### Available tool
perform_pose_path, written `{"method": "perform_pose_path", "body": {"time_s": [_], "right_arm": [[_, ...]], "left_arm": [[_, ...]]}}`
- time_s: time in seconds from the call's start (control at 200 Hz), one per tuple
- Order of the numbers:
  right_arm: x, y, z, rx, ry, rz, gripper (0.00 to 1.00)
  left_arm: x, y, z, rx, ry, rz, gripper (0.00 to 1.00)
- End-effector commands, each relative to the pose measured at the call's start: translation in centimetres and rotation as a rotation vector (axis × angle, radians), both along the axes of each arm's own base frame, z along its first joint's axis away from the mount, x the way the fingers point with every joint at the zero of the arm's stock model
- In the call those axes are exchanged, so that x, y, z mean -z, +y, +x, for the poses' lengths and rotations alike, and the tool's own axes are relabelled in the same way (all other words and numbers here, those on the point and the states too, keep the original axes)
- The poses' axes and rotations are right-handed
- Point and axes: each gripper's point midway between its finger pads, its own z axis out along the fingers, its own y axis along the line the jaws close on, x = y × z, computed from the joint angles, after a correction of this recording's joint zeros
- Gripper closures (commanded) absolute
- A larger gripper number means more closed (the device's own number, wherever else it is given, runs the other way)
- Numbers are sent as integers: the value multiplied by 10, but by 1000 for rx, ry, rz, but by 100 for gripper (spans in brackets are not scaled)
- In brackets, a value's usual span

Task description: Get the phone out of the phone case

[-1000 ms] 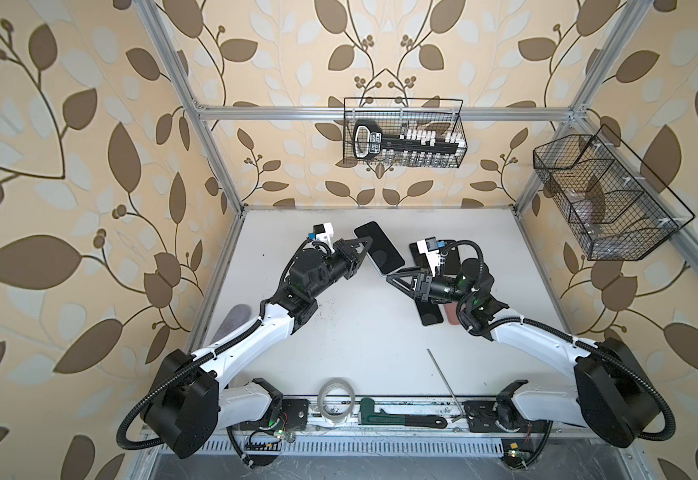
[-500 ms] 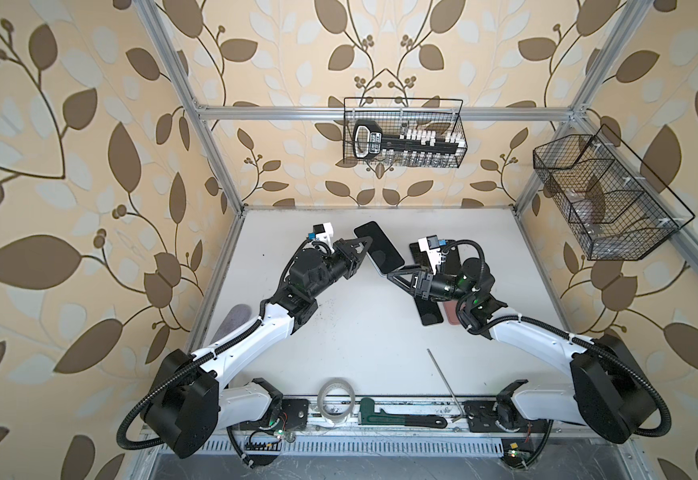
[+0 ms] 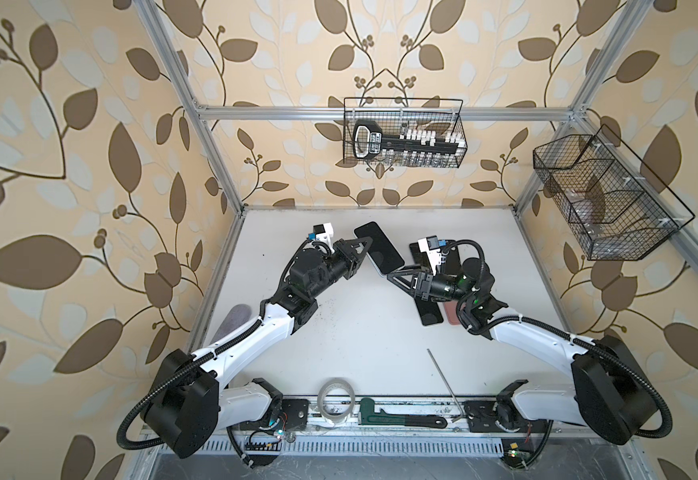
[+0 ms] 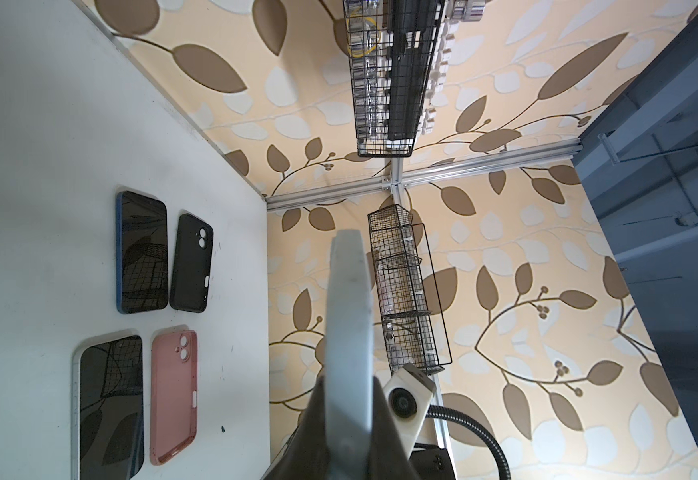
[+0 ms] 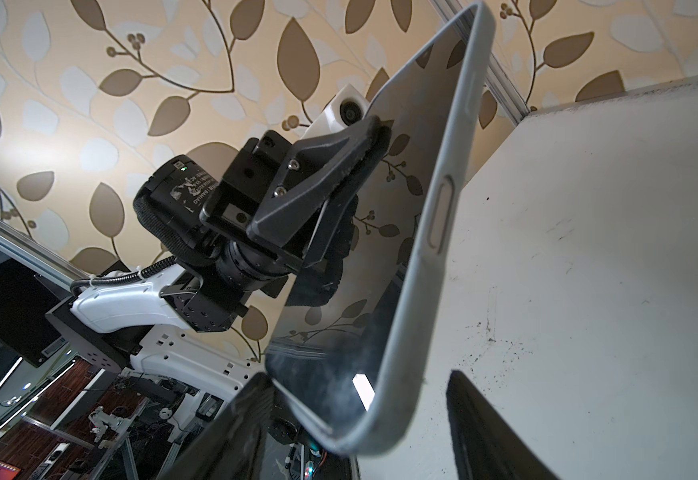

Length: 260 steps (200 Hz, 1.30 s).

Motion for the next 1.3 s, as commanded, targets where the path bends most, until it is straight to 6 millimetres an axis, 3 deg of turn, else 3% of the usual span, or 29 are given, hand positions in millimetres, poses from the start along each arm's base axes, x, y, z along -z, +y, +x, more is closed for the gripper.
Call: {"method": "perform_pose_path", "body": {"time_s": [0.0, 0.625, 1.295], "right_arm": [[4, -2, 1, 25, -1, -15, 34], [24, -8, 23, 122, 34, -38, 34], [42, -18, 51, 163, 158, 81, 34]], "left_arm": [[-71, 4, -11, 16, -169, -120, 100], [-85, 0, -22, 54, -180, -200, 100], [-98, -6, -33, 94, -197, -262, 100]]}}
